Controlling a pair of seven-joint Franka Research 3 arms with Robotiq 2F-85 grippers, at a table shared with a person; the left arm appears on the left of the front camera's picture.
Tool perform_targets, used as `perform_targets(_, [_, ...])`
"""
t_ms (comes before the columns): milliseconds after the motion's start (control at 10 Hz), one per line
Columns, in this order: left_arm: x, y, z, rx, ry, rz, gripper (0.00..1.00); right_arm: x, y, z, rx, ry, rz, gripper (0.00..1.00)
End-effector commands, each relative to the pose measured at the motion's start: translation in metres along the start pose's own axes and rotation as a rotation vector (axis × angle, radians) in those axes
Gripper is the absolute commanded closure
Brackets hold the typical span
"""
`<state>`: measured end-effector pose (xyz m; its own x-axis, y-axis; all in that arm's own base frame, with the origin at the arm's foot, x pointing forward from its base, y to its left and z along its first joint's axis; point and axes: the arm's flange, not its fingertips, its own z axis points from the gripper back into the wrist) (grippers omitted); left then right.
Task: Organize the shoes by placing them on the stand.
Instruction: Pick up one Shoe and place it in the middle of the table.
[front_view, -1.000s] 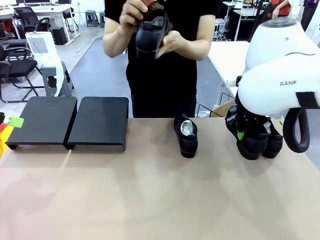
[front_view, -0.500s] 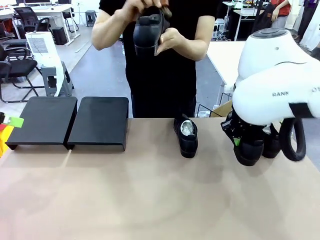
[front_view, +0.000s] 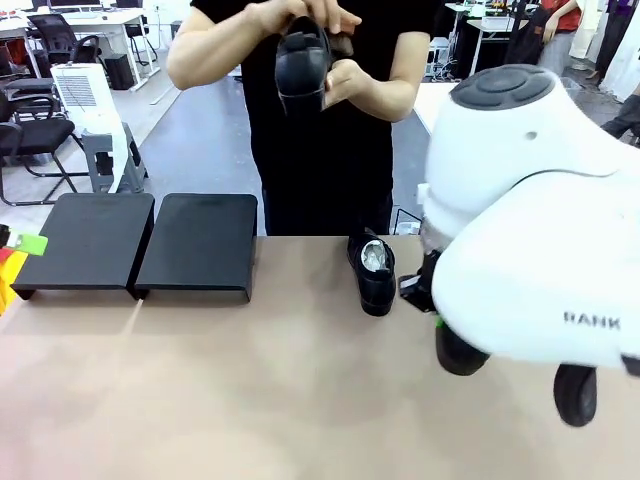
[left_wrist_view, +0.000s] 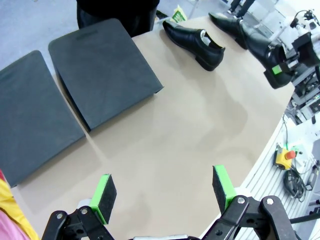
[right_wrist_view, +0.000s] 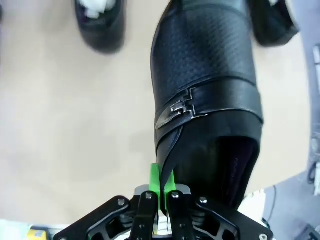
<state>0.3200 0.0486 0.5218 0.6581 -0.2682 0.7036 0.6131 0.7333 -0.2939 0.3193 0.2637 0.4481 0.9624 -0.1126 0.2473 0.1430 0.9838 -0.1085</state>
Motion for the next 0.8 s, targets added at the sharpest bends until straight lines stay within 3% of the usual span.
perform_targets(0, [0.001, 0.001, 0.0, -0.012, -0.01, -0.013, 0.0, 0.005, 0.02, -0.014, 0.045, 0.048, 0.047, 1.0])
perform_targets(200, [0.001, 0.001, 0.0, -0.012, -0.01, -0.013, 0.0, -0.008, 0.043, -0.02, 0.097, 0.12, 0.106, 1.0])
perform_targets(700, [0.001, 0.001, 0.0, -0.012, -0.01, -0.013, 0.0, -0.054, 0.09, -0.008, 0.148, 0.156, 0.301, 1.0])
